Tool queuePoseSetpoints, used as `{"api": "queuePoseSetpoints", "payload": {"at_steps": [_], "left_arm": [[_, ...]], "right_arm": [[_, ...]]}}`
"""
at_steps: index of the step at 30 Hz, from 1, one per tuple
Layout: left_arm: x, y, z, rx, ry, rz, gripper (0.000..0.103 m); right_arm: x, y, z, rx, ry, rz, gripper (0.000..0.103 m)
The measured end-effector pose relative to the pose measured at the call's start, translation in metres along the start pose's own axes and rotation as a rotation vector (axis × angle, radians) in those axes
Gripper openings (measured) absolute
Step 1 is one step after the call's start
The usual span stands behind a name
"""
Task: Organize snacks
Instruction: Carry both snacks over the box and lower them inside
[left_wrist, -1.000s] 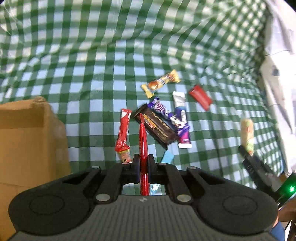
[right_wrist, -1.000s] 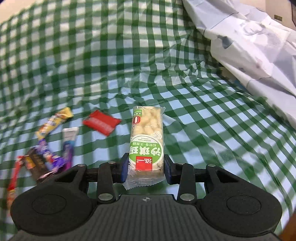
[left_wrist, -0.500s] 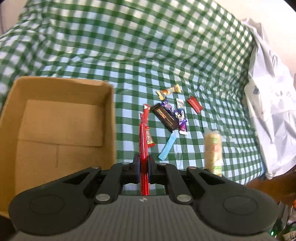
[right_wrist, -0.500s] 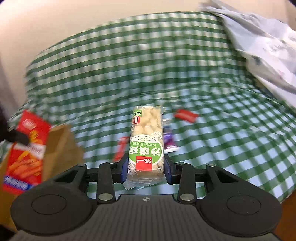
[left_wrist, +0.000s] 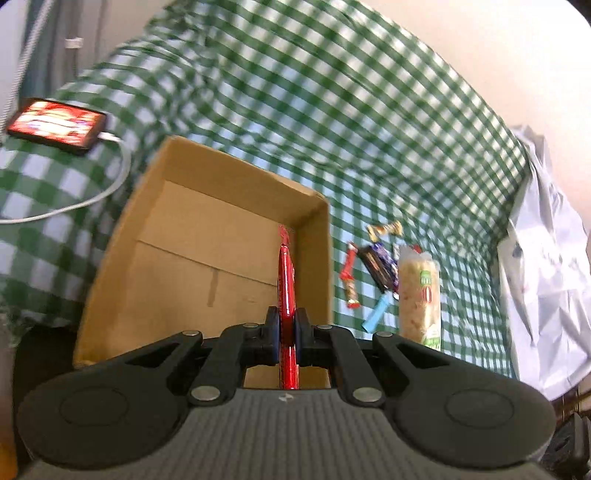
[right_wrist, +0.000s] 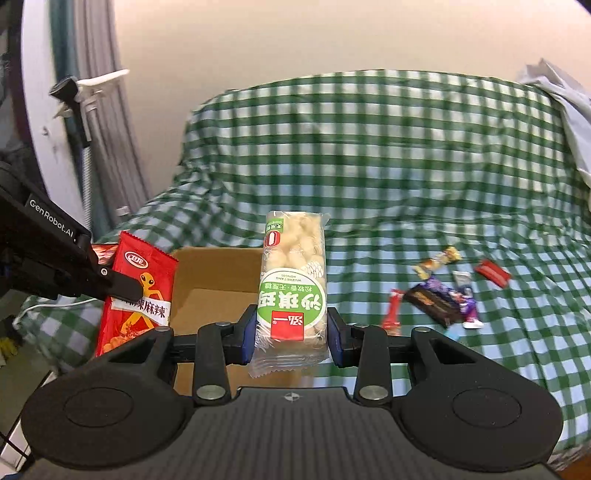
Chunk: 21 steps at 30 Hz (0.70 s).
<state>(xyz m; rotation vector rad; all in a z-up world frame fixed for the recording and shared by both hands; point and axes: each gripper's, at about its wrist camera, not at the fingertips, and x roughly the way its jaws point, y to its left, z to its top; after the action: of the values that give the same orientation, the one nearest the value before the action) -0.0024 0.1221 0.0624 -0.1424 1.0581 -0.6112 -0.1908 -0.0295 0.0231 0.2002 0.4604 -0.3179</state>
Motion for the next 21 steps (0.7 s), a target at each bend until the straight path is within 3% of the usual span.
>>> {"api": "queuePoseSetpoints", "payload": {"at_steps": [8,21], "left_arm": [[-0.016,0.043,-0.011,-0.064,-0.009,0.011,0.008],[-0.010,0.062,-0.007,-0.074,-0.025,0.012,0.008]], "right_arm": [[-0.006,0.038,-0.007,-0.081,0.043,0.029,0.039],[0.010,0.058,-0.015,-0.142,0.109,0.025,0.039]]}}
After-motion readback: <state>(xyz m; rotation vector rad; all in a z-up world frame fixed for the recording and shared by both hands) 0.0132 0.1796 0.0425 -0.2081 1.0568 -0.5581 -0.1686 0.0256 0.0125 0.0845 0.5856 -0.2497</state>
